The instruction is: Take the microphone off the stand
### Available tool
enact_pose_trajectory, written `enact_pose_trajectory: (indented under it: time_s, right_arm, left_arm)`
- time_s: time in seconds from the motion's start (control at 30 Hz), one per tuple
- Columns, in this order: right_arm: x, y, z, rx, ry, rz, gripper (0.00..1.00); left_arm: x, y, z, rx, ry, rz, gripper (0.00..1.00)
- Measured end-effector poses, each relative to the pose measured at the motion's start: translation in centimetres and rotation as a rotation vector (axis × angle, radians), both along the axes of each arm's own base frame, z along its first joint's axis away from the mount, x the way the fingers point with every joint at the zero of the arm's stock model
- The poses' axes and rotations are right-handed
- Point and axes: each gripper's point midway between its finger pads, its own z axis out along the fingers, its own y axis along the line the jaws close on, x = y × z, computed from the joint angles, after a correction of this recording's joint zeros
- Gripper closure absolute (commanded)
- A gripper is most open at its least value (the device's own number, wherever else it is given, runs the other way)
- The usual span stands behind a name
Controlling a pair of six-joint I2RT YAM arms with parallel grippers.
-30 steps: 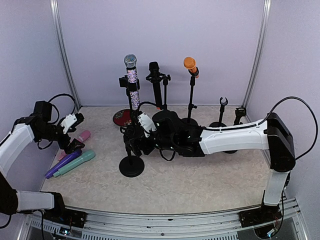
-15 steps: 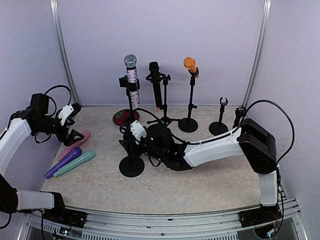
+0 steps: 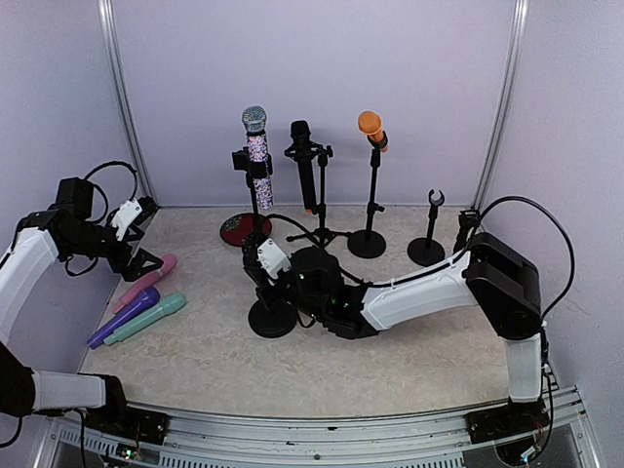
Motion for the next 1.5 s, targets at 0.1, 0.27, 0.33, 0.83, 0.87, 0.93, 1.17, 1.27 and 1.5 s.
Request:
enact_pose_trajectory:
  time_s: [0.1, 0.27, 0.33, 0.83, 0.87, 0.93, 1.17, 1.27, 1.5]
  right_arm:
    - [1.1, -2.8, 0.2, -0.028, 0.002, -0.042, 1.0]
    - [4.9, -10.5, 0.2, -0.081, 0.017, -0.195, 1.0]
    - [6.2, -13.9, 0.3, -0.101, 0.018, -0.267, 1.0]
    - [10.4, -33.6, 0.6, -0.164, 0.034, -0.652, 1.0]
    - [10.6, -34.3, 0.6, -0.167, 0.034, -0.668, 1.0]
    - [11.0, -35.5, 0.5, -0.178, 0.032, -0.692, 1.0]
    - [11.8, -37.9, -0.2, -0.215, 0.032, -0.725, 1.0]
    - [12.4, -39.5, -0.4, -0.218, 0.044, -0.758, 1.0]
    - [12.9, -39.6, -0.2, -0.125, 0.116, -0.736, 1.0]
  left_arm:
    - [-0.1, 0.0, 0.2, 0.001, 0.001, -0.002, 0.01]
    - [0.1, 0.0, 1.3, 0.005, -0.022, -0.005, 0.01]
    - [0.2, -0.1, 1.6, 0.003, -0.029, -0.007, 0.01]
    - [0.1, -0.2, 1.6, -0.005, -0.026, -0.008, 0.01]
    - [0.1, -0.2, 1.6, -0.005, -0.025, -0.008, 0.01]
    - [0.1, -0.2, 1.6, -0.005, -0.025, -0.008, 0.01]
    - [0.0, -0.2, 1.9, -0.004, -0.032, -0.009, 0.01]
    - [0.0, -0.2, 2.0, -0.003, -0.034, -0.009, 0.01]
    - [0.0, -0.2, 2.0, -0.003, -0.034, -0.01, 0.01]
